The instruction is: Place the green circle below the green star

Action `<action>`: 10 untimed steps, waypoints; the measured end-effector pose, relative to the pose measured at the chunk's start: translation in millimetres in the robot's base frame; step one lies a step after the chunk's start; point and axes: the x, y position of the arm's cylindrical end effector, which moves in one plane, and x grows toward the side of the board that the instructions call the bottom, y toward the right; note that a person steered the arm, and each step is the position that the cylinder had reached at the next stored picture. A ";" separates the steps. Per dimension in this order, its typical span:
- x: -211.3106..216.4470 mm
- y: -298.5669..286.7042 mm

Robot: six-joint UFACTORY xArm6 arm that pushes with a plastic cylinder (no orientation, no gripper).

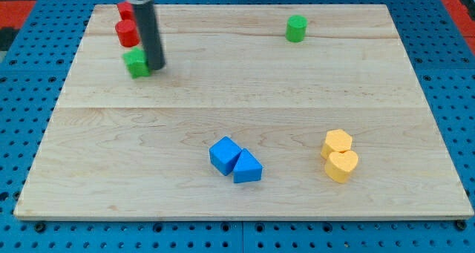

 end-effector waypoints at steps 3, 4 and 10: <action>-6.9 172.6; -27.9 280.8; 5.7 238.2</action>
